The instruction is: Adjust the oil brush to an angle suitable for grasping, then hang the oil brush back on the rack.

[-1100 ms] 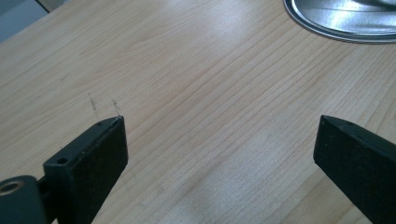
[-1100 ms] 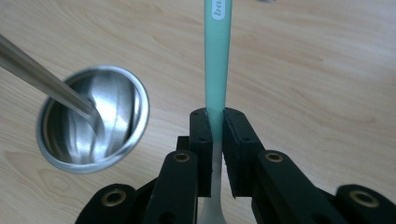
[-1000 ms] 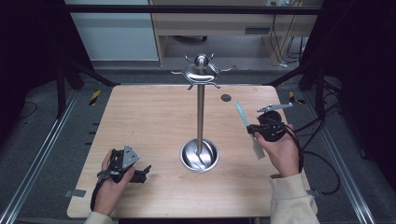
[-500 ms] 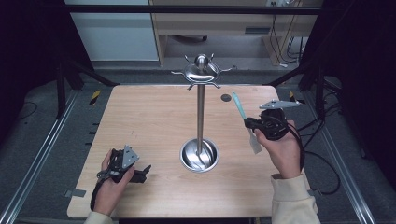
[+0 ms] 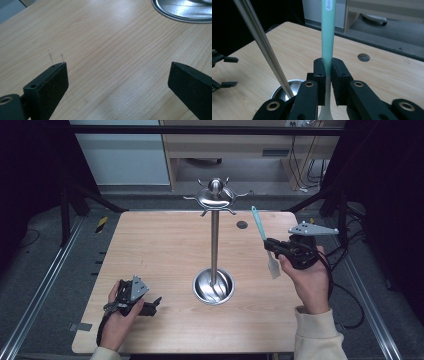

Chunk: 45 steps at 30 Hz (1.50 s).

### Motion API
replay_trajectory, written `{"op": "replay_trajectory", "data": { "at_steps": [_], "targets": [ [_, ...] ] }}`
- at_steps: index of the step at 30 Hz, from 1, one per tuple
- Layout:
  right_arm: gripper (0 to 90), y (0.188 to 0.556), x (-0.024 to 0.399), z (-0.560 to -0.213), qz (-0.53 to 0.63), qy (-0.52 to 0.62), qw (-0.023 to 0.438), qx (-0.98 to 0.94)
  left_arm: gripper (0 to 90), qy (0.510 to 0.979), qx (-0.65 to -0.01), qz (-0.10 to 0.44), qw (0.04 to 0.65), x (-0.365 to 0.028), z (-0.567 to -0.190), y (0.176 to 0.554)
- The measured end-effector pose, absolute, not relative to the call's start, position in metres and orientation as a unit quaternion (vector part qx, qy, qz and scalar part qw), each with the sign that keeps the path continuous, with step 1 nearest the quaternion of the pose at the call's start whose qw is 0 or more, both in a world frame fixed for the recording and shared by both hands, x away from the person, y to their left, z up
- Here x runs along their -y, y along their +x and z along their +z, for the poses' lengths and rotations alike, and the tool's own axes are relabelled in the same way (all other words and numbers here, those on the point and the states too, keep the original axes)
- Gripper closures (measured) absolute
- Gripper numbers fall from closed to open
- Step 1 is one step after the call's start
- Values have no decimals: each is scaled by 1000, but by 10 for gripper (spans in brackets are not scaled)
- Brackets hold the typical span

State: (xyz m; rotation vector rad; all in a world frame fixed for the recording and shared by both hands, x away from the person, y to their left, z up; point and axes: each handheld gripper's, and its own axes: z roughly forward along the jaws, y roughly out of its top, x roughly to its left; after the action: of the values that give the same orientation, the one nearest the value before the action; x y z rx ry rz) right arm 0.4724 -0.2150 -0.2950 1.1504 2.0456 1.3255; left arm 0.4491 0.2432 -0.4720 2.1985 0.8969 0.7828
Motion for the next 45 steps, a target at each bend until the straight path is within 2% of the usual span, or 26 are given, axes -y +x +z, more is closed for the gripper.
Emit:
{"op": "replay_trajectory", "data": {
  "at_steps": [15, 45],
  "targets": [
    [828, 448, 219, -266, 522, 384, 257, -717, 26, 833, -341, 298, 317, -244, -471, 449],
    [828, 420, 210, -248, 557, 328, 260, -717, 26, 832, -341, 299, 318, -244, -470, 448]
  ]
}}
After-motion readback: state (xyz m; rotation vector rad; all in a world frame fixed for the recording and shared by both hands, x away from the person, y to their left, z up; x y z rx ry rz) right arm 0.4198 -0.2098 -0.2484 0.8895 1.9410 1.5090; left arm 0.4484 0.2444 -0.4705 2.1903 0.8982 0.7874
